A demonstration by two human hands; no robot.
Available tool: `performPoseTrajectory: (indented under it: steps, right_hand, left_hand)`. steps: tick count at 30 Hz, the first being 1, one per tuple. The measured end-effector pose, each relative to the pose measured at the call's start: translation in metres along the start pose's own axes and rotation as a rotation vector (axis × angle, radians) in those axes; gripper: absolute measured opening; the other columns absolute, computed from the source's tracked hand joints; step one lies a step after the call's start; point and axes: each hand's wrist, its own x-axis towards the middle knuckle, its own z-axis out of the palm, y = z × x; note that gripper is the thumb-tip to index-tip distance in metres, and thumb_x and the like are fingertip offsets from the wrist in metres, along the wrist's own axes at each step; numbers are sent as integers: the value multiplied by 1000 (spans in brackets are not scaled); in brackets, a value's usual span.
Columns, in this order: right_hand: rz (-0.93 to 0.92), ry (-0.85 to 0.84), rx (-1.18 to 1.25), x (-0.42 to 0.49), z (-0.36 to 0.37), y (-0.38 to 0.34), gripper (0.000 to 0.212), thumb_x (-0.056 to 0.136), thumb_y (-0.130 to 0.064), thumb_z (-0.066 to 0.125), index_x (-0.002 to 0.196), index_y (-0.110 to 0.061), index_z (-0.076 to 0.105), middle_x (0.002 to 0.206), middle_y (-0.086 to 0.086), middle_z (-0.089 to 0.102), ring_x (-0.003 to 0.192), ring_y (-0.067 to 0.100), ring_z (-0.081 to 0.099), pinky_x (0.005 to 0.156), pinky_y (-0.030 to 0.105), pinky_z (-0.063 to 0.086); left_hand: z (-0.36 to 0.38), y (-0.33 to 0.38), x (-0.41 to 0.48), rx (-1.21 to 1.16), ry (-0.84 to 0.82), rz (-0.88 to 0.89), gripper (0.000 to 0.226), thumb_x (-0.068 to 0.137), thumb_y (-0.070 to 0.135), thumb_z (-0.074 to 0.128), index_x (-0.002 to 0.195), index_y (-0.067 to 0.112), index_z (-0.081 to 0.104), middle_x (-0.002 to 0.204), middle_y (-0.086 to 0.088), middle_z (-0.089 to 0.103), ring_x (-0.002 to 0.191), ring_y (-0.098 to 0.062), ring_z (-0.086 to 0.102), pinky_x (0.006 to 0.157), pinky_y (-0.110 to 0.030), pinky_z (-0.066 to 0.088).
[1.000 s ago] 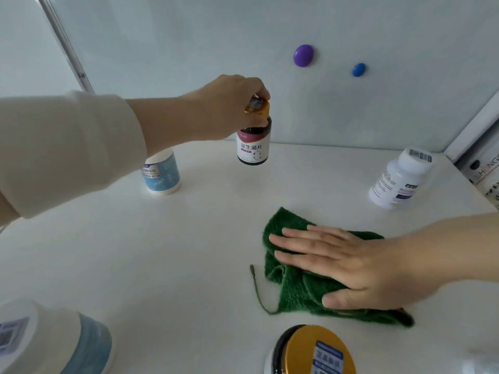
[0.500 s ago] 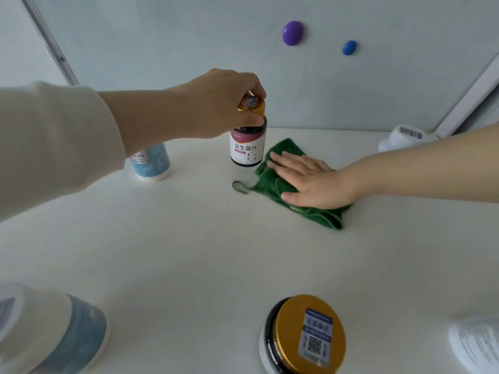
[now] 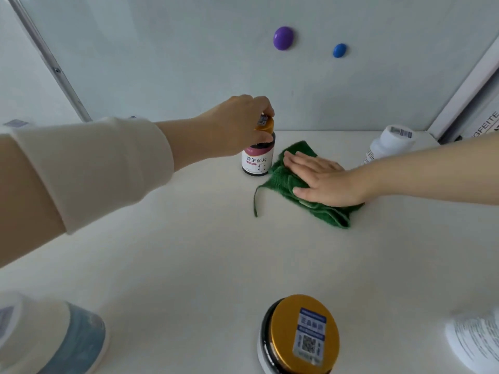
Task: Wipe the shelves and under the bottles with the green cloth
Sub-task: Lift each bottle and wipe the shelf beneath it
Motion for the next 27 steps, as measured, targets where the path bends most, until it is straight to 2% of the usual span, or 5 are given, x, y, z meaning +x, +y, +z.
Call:
performPoseTrajectory:
  steps: [3,9,13,20,27]
  right_hand:
    - [42,31,-2,5,-2,-3,62,97,-39,18,143,-20,-19,152,-6,-27,140,9,-23,114,30,-10]
    - [-160,-149,-103,-55,26,-19,68,97,-39,24,138,-26,-29,145,-10,-41,132,5,-35,104,25,-21]
    - [-266,-190,-120,-82,35,-18,67,98,-37,25,139,-28,-26,145,-13,-39,126,-1,-37,102,22,-24]
    - [-357,-154,-158,-88,36,13,63,98,-36,24,141,-29,-21,148,-15,-33,134,1,-31,111,27,-18]
    - [-402,-78,-158,-103,46,48,61,98,-37,24,142,-29,-17,150,-15,-30,137,3,-27,114,30,-15]
  left_hand:
    - [2,4,3,7,20,-10,43,91,28,51,131,17,42,131,-10,48,117,-28,46,84,-29,35]
    - [5,9,-1,36,24,-34,47,92,27,49,135,17,36,135,-11,44,119,-29,46,84,-28,32]
    - [1,30,-4,116,62,-65,64,91,38,49,143,15,21,141,-15,36,128,-33,40,99,-37,33]
    - [0,114,9,60,62,173,53,90,37,50,137,21,33,132,-7,47,117,-23,48,96,-34,38]
    - [31,170,32,52,-29,146,60,88,36,56,140,23,30,135,-8,43,122,-24,44,92,-28,33]
